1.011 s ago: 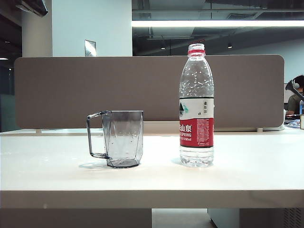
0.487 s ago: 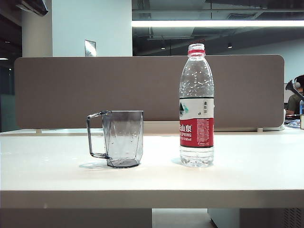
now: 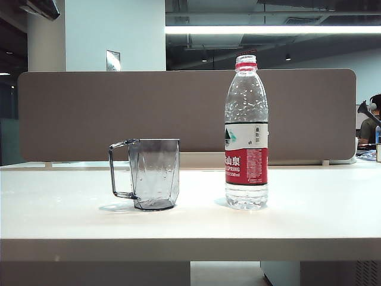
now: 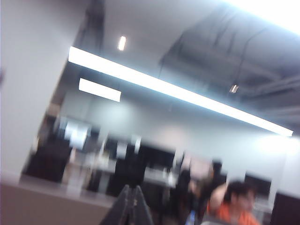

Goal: Pick up the mineral water bottle on the table and pour water into the mug until it's full.

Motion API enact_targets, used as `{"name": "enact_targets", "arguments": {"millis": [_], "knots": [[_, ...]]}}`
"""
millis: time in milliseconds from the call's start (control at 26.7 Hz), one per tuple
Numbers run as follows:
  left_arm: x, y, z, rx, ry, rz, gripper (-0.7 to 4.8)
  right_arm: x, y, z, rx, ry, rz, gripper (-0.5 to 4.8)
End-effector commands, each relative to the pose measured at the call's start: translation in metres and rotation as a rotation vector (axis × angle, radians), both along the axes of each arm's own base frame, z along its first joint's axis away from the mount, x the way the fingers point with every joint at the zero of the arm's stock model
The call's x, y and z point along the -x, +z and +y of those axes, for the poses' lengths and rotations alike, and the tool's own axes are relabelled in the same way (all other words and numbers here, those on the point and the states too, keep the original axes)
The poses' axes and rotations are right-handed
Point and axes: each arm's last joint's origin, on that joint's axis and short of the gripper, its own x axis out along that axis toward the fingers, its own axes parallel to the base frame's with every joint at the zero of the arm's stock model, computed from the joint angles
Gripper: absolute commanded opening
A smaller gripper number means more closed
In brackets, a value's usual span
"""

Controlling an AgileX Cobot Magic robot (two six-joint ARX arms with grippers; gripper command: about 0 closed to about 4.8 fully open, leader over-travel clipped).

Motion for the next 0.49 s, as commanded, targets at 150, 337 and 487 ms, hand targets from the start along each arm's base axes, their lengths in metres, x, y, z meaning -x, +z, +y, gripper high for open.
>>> {"name": "enact_targets", "arguments": {"millis": [150, 337, 487], "knots": [[0.000, 0.002, 0.000, 0.006, -0.006, -0.011, -0.05, -0.106, -0.037, -0.004, -0.226, 0.204, 0.249, -0.05], [0.000, 0.002, 0.000, 0.006, -0.005, -0.011, -0.05, -0.158, -0.107, -0.007, -0.307, 0.202, 0.404, -0.05], [0.000, 0.002, 0.000, 0.006, -0.006, -0.011, -0.05, -0.161, -0.194, -0.007, -0.415, 0.228, 0.458, -0.05]]}}
